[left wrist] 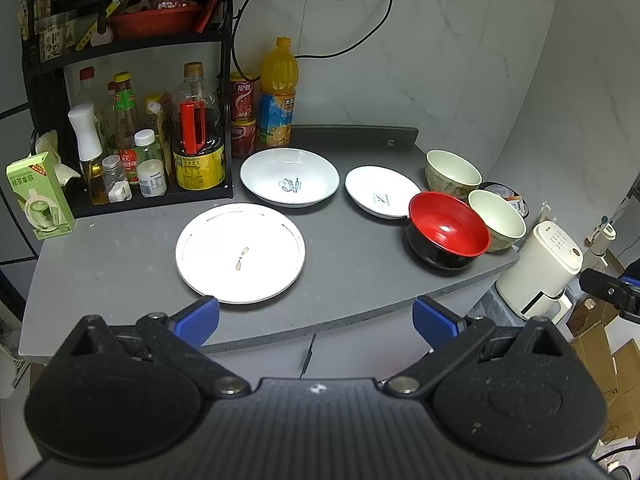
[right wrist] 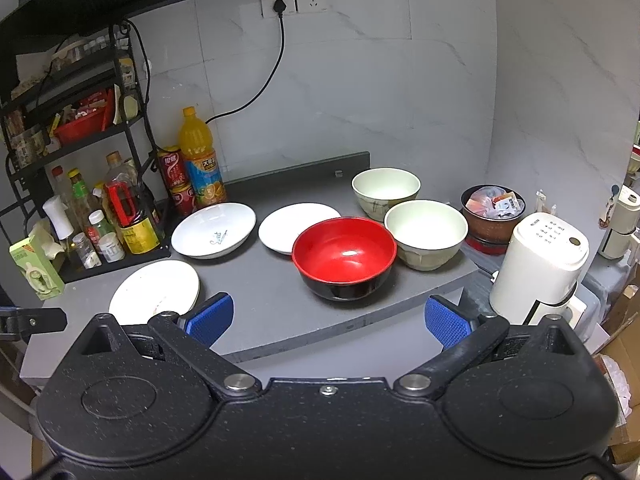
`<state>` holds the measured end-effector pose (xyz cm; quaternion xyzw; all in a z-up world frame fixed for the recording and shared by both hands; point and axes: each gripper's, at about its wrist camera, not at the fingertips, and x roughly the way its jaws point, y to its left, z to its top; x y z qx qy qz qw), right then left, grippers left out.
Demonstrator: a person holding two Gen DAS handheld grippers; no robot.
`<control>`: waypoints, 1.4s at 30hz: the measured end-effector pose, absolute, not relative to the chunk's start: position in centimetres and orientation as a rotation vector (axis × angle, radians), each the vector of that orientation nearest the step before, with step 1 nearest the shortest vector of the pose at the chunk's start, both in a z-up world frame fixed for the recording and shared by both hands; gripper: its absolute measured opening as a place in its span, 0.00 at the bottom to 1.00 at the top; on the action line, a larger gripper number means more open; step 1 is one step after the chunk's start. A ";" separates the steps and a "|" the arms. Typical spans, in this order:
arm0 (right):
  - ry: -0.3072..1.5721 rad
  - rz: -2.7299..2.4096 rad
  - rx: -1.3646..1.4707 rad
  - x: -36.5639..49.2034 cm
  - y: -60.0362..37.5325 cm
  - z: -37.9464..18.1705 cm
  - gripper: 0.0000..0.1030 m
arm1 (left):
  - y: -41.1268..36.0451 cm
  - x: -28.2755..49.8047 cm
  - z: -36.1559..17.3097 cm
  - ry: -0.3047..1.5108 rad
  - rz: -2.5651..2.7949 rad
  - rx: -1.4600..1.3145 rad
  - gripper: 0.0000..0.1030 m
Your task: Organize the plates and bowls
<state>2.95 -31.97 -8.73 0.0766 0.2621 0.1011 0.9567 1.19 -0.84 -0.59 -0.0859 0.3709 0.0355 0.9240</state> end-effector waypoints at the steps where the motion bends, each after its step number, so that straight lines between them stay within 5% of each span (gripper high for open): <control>1: 0.533 0.204 0.155 3.0 -31.9 -8.7 1.00 | -0.7 1.3 -0.6 0.761 0.074 -0.175 0.99; 25: 0.526 0.187 0.161 5.6 -30.1 -8.5 1.00 | 1.2 3.5 -0.4 0.769 0.088 -0.167 0.99; 42: 0.568 0.114 0.145 12.9 -30.0 -10.2 1.00 | 2.2 12.9 -1.5 0.788 0.103 -0.194 0.99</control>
